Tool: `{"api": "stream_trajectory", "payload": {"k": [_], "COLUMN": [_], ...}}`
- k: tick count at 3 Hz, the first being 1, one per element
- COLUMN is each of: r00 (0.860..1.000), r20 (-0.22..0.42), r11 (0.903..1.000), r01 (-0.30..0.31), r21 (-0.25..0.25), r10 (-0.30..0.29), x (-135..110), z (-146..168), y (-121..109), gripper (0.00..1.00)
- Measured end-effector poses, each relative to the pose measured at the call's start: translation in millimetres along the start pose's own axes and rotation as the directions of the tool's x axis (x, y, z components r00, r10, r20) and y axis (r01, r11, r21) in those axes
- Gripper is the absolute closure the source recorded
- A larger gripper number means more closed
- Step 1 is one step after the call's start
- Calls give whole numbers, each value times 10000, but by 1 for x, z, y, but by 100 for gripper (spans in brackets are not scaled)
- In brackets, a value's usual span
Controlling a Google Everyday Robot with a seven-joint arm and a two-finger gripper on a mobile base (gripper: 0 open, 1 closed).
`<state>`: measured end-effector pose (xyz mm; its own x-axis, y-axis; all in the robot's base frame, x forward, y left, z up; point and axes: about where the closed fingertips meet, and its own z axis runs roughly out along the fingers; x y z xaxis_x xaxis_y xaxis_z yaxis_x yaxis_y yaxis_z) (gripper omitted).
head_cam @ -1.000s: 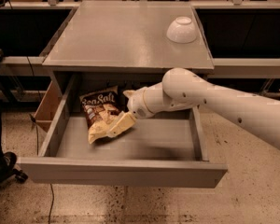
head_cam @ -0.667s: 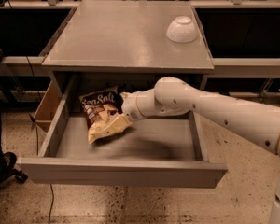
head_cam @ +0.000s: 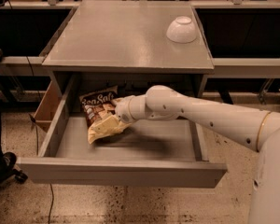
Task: Pick brown chip bag from top drawer and place on counter
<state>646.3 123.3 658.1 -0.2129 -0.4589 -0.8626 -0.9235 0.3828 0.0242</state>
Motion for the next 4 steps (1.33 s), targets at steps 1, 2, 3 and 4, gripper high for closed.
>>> {"api": "stream_trajectory", "payload": {"k": [1, 2, 3, 4], "r00": [9996, 9995, 9994, 9953], "r20": [57, 204, 268, 705], "r11": [9996, 9992, 9969, 9947], "r01": [-265, -257, 220, 608], "r21": [30, 303, 753, 826], "r10": [265, 251, -241, -667], "x": [5, 1, -14, -36], "z": [4, -9, -44, -83], "y": [2, 2, 3, 6], "gripper": [48, 71, 94, 100]}}
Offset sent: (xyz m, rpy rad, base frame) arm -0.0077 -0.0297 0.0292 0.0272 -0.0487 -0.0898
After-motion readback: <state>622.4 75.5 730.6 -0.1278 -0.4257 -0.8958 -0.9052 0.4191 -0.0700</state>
